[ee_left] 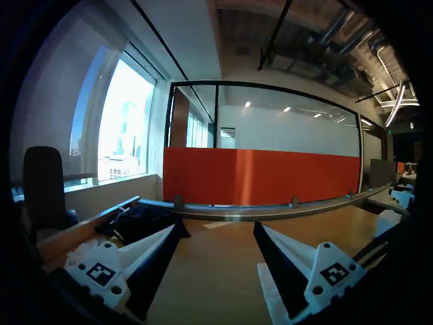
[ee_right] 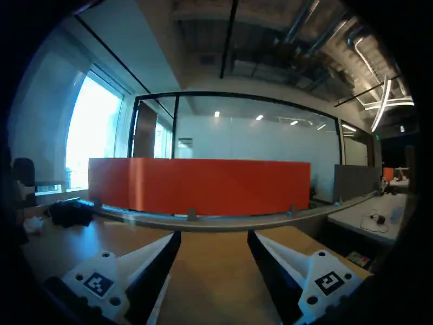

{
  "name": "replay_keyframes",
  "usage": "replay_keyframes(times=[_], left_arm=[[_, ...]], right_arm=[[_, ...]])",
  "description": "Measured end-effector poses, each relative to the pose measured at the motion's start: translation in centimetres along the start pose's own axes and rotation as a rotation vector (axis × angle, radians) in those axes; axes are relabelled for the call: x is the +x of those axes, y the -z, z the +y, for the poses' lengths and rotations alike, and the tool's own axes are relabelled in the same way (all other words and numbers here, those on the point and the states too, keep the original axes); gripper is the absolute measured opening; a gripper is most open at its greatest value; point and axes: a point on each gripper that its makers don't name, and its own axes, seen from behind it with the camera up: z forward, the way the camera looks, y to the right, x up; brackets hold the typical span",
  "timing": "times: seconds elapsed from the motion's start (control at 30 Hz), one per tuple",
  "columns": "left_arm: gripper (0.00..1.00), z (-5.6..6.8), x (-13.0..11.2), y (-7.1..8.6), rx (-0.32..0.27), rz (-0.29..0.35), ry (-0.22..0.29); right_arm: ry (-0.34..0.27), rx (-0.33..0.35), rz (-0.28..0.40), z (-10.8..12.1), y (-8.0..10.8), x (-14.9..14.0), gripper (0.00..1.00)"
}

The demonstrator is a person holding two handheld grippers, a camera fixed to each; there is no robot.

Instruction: Fold towel

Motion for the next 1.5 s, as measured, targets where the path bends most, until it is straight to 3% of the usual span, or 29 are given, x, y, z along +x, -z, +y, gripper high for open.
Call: replay_keyframes(times=[0.3, 0.6, 0.8, 1.2, 1.5], left_arm=[[0.99, 1.0, 3.6, 0.4, -0.009, -0.034, -0.003], [0.99, 1.5, 5.3, 0.6, -0.024, -0.072, -0.025], [0.99, 2.7, 5.0, 0.5, -0.088, -0.120, -0.059], [0.99, 7.0, 3.9, 1.1, -0.304, -0.209, -0.135], [0.99, 8.8, 0.9, 1.7, -0.394, -0.282, -0.180]], right_arm=[[-0.002, 0.007, -0.010, 0.1, 0.4, 6.7, 0.95], [0.007, 0.042, -0.030, -1.1, 0.4, 9.0, 0.95], [0.035, 0.119, -0.075, -2.8, 0.4, 8.8, 0.95], [0.099, 0.359, -0.214, -8.5, 1.4, 6.8, 0.95], [0.152, 0.443, -0.305, -10.0, 2.2, 4.0, 0.95]])
